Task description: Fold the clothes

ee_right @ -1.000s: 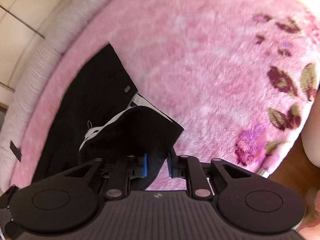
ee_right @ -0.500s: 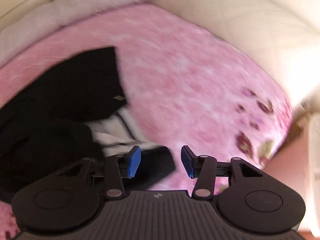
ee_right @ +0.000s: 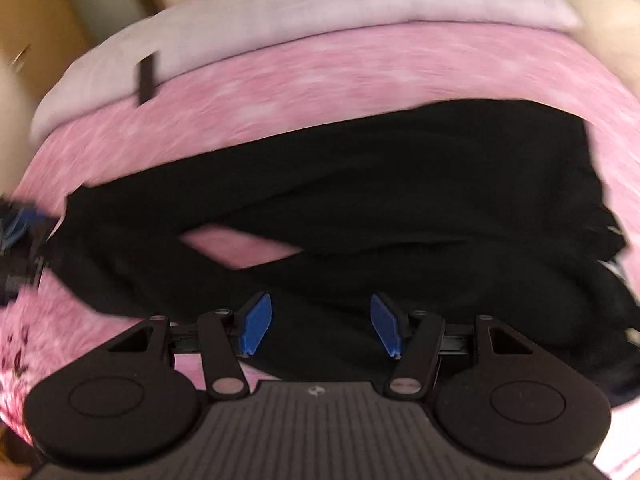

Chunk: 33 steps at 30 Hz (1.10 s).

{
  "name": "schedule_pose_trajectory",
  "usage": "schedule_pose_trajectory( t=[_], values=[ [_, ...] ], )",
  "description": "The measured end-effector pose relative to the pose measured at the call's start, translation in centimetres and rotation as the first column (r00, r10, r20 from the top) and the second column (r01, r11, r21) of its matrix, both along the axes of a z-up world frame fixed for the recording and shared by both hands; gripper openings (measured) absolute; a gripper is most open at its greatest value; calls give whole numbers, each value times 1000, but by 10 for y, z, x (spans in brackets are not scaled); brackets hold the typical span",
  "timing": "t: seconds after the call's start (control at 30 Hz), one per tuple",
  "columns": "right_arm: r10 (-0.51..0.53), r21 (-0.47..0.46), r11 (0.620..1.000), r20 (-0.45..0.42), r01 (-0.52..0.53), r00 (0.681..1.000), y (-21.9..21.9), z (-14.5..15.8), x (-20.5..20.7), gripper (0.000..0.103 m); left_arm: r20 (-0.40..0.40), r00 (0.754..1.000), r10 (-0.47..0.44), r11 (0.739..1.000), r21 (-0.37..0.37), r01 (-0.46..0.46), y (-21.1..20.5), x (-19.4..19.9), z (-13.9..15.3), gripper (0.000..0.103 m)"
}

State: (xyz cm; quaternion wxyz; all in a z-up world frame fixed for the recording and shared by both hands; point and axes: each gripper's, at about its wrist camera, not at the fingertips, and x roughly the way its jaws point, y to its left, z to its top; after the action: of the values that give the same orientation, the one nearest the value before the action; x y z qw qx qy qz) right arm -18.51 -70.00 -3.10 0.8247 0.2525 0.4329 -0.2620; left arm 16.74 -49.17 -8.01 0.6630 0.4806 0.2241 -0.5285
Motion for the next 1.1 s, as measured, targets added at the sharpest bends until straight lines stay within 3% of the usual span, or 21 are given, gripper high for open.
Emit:
schedule_pose_trajectory(
  t=[0.17, 0.2, 0.43, 0.53, 0.6, 0.7, 0.83, 1.07, 1.1],
  values=[
    [131, -26, 991, -44, -132, 990, 21, -15, 58, 59, 51, 984, -173, 983, 76, 169, -19, 80, -18, 80],
    [157, -33, 987, -51, -159, 986, 24, -18, 67, 59, 51, 976, -213, 973, 99, 207, -24, 93, -24, 76],
    [239, -70, 966, -134, -249, 962, 18, -42, 90, 64, -21, 910, -414, 873, 273, 404, -63, 156, -61, 63],
    [251, -73, 961, -180, -267, 951, 17, -52, 89, 64, -107, 885, -453, 830, 311, 463, -66, 168, -66, 43],
    [263, -74, 956, -206, -283, 943, 15, -55, 89, 64, -81, 878, -472, 815, 339, 470, -65, 164, -62, 13],
    [286, -70, 949, -227, -308, 931, 11, -58, 90, 65, -54, 860, -508, 795, 356, 491, -54, 155, -53, 4],
    [380, -55, 914, -238, -403, 894, 9, -66, 101, 65, -22, 863, -504, 819, 307, 485, -31, 147, -26, 3],
    [595, -21, 777, -301, -629, 745, 22, -79, 117, 66, 58, 904, -425, 897, 160, 411, 33, 127, 55, 3],
    [609, -15, 765, -308, -643, 731, 23, -82, 117, 61, 67, 907, -416, 903, 150, 403, 44, 121, 66, 3]
  ],
)
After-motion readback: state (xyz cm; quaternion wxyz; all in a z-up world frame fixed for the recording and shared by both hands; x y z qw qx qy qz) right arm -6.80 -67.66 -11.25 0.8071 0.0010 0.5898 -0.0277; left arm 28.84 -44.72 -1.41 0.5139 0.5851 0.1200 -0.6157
